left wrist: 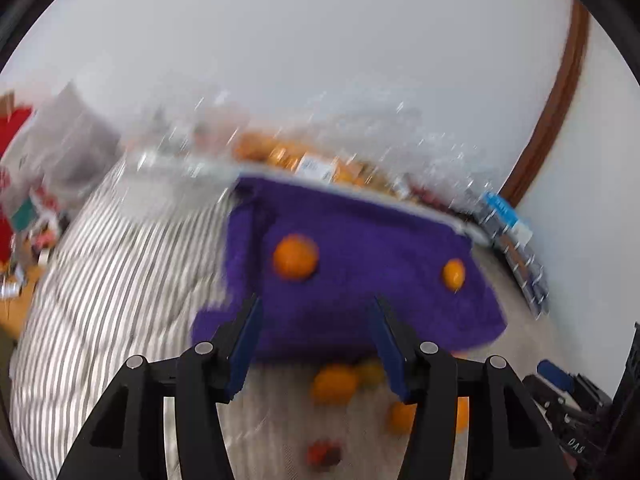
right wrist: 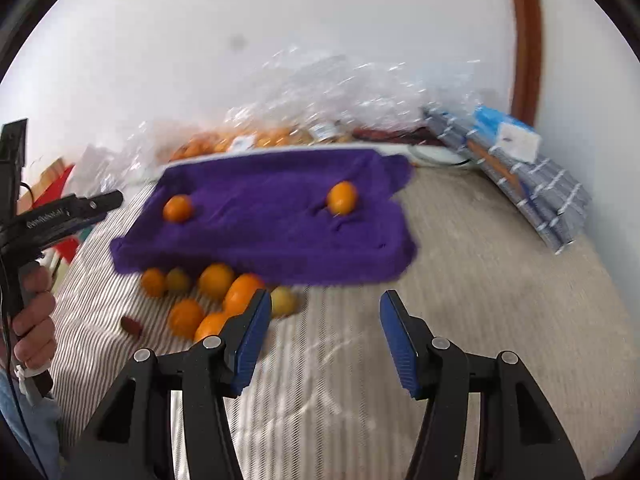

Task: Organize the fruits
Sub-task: 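Grasp a large orange with the right gripper while the left gripper returns to the fruits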

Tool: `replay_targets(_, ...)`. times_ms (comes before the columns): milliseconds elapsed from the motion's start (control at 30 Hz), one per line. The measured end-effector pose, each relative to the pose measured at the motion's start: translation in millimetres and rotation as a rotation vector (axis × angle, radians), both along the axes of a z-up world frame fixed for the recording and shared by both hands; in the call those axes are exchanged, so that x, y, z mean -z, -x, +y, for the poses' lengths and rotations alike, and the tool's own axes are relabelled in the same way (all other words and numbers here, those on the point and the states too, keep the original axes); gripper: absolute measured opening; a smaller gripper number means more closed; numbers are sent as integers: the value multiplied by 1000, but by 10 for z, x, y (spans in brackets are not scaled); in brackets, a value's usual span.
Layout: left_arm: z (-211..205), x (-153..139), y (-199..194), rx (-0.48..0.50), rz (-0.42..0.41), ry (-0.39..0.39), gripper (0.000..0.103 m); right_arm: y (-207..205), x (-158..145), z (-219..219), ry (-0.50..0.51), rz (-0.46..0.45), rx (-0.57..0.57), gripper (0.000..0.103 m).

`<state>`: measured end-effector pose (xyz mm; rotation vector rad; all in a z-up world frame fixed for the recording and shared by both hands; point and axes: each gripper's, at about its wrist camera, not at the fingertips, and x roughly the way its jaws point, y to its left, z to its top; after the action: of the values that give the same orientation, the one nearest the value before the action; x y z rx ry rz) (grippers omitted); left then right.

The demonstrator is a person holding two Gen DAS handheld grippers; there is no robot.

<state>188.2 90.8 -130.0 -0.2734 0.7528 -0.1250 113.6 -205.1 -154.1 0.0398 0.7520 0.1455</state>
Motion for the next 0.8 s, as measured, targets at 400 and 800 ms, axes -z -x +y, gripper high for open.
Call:
replay_targets(400,276,523,286,-30,58,-30,53,-18,425,656,28,70,-150,56)
replay_targets(800,41,482,383,137,7,-11,53,-24,519,651,24,70,-142,42)
